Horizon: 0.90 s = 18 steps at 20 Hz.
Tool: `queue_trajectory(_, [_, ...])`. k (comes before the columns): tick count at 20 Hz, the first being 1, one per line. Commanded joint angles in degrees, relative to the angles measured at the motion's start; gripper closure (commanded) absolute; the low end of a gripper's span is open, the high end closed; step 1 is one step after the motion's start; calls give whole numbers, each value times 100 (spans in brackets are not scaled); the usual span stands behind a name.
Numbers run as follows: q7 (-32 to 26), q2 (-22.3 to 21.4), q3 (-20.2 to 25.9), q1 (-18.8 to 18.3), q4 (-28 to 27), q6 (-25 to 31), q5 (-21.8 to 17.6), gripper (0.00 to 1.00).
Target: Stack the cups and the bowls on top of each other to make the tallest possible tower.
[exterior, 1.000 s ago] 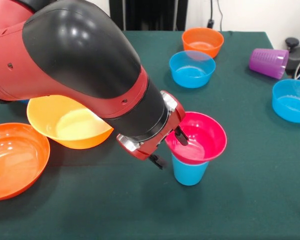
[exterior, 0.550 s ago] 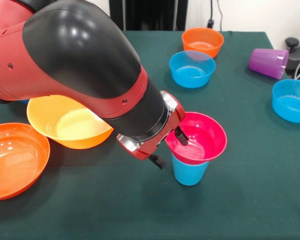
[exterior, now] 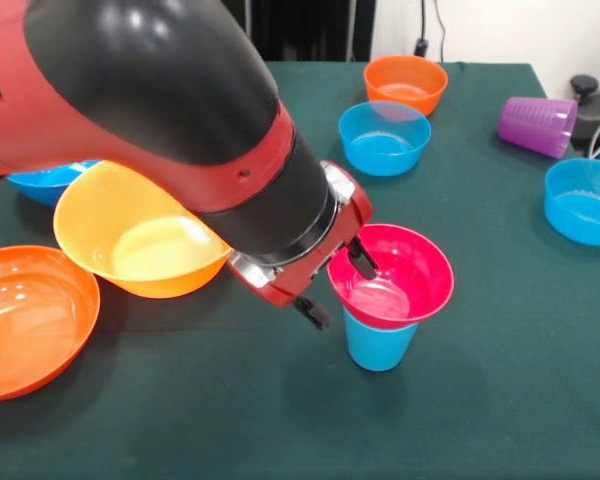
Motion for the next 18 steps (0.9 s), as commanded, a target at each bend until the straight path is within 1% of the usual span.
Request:
queue_trajectory(1, [853, -222, 361, 280, -584, 851, -303, 0])
queue_trajectory(4, [1000, -216, 604, 314, -829, 1125, -521, 0])
queue_trajectory(8, [1228, -350, 904, 309, -981, 1508, -767, 0])
queue_trajectory(10, [1301, -441, 1124, 276, -1056, 1624, -971, 0])
queue_trajectory(13, [1412, -599, 1568, 222, -1191, 1932, -1471, 0])
queue_trajectory(15, [1518, -717, 1771, 180, -1225, 2141, -1718, 0])
queue_trajectory(17, [1680, -822, 1874, 143, -1198, 2201, -1807, 0])
queue_trajectory(18, [1750, -885, 1857, 137, -1164, 2214, -1775, 0])
